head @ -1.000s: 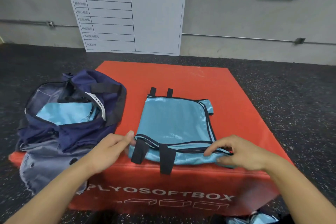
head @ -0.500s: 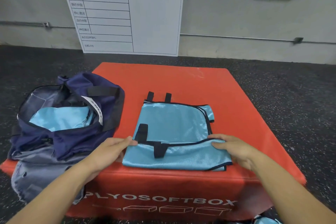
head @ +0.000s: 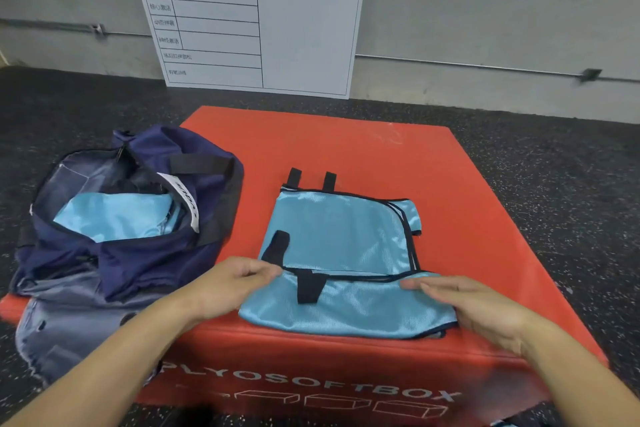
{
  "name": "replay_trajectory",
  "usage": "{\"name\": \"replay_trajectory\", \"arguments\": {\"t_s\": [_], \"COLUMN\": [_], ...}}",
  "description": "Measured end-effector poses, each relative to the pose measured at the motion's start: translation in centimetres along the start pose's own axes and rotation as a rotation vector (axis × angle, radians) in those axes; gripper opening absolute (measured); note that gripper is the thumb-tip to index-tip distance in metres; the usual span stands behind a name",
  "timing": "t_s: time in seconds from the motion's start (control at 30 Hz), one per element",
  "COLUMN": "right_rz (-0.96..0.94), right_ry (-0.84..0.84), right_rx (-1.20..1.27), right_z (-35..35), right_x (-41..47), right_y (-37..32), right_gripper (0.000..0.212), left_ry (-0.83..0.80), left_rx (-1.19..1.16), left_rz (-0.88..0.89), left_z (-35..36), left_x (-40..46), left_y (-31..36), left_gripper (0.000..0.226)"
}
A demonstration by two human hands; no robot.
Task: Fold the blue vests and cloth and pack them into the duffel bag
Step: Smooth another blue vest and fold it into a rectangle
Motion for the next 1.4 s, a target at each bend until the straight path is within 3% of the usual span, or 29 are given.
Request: {"name": "replay_trajectory", "arguments": {"t_s": [0.1, 0.27, 0.4, 0.53, 0.7, 0.8, 0.9, 1.2, 1.4], "right_rz": [-0.024, 0.020, 0.035, 0.075, 0.089, 0.043, -0.007, 0.045, 0.020], "right_ry": [0.008, 0.002, -0.001, 0.019, 0.009, -0.006, 0.005, 0.041, 0.140], "right_rx": [-0.026, -0.013, -0.011, 0.184, 0.211, 0.258, 0.306, 0.081, -0.048], "right_z": [-0.1, -0.1, -0.3, -0.4, -0.6, -1.0, -1.5, -0.9, -1.3], "right_x": [0.6, 0.9, 1.2, 1.4, 1.4, 1.4, 1.2, 1.8, 2.4], "right_y": [0.0, -0.5, -0.4, -0.1, -0.2, -0.3, -0.6, 0.0, -0.1], "right_gripper": [0.080, 0.026, 0.027, 0.028, 0.031, 0.033, 0.035, 0.028, 0.028], "left_ry": [0.017, -0.012, -0.067, -0.019, 0.017, 0.065, 0.101, -0.016, 0.054], "left_rx": [0.042, 0.143, 0.097, -0.022, -0.109, -0.120, -0.172, -0.208, -0.146], "left_rz": [0.022, 0.037, 0.016, 0.001, 0.006, 0.040, 0.071, 0.032, 0.051], "left_z": [0.2, -0.4, -0.7, -0.2, -0.1, -0.5, -1.0, 0.2, -0.4], "left_x": [0.5, 0.5, 0.3, 0.7, 1.1, 1.0, 0.8, 0.7, 2.1], "left_y": [0.0, 0.1, -0.5, -0.9, -0.5, -0.4, 0.2, 0.0, -1.3], "left_gripper": [0.029, 0.022, 0.023, 0.023, 0.017, 0.035, 0.033, 0.027, 0.040]}}
Point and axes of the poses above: each hand's wrist, its own x-axis towards the middle knuckle, its own z-axis out of the palm, y = z × x, the point moved 2 cm from there along x, towards the middle knuckle, and after that the axes turned 9 degrees about -y, right-handed, at the moved point
